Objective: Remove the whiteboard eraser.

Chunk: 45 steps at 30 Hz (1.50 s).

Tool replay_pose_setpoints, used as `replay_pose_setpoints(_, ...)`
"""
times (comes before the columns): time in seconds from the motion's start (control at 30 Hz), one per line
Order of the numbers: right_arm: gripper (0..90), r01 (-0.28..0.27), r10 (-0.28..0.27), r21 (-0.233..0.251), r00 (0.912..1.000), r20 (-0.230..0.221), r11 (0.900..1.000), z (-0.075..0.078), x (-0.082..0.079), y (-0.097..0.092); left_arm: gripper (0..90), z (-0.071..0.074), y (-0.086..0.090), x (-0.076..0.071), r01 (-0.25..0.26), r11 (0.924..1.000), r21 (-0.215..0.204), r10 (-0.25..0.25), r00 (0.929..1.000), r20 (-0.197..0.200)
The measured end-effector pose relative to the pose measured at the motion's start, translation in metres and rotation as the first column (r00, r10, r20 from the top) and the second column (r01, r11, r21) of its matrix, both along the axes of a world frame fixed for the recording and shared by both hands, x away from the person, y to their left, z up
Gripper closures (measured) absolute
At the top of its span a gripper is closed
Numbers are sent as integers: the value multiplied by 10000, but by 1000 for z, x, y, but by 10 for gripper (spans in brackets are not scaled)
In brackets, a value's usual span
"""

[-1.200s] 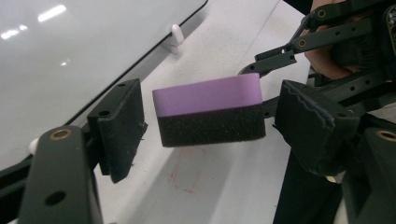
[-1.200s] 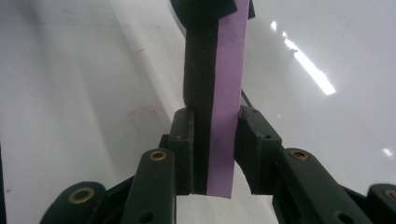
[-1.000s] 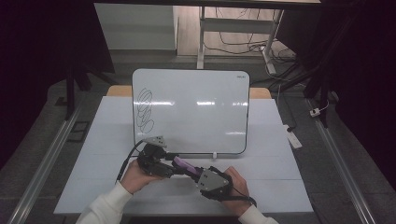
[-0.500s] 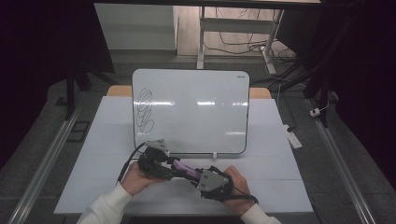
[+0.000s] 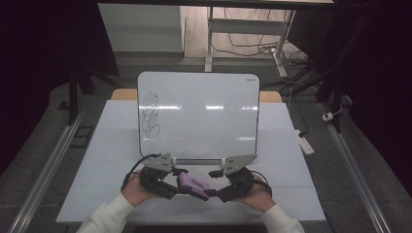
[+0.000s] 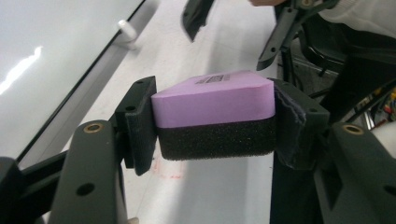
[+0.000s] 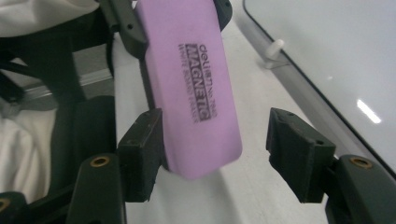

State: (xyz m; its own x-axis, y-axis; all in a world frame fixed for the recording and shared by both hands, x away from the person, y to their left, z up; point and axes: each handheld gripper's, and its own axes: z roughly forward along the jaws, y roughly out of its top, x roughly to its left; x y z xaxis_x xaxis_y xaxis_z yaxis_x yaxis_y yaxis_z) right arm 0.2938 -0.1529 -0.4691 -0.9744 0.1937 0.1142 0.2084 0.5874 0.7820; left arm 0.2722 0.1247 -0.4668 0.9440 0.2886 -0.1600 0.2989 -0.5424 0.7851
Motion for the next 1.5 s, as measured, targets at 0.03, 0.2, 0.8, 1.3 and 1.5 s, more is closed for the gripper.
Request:
replay_pose_setpoints(0.03,335,-161,161,-3,9997,-202,9999,0,2,2,391,0,0,0,81,10000,31,-82,10000,50)
replay_pose_setpoints(0.2,326,-719,725,102,9941,-803,9974,0,7,10,391,0,0,-1,287,9996,-75,-287,9996,83)
replay_pose_setpoints(0.8,381,-1624,1612,61,9734,-1630,9867,-7,11,24,386,0,0,-1,670,9971,-360,-670,9978,-5)
replay_pose_setpoints(1.3,396,66,-64,-88,9998,205,9999,-2,7,22,248,-2,16,2,-1393,9896,-356,1387,9902,-182)
replay_pose_setpoints(1.5,396,1011,-988,-133,9879,1192,9948,0,5,23,251,-6,39,-2,-2597,9648,-417,2576,9650,-494)
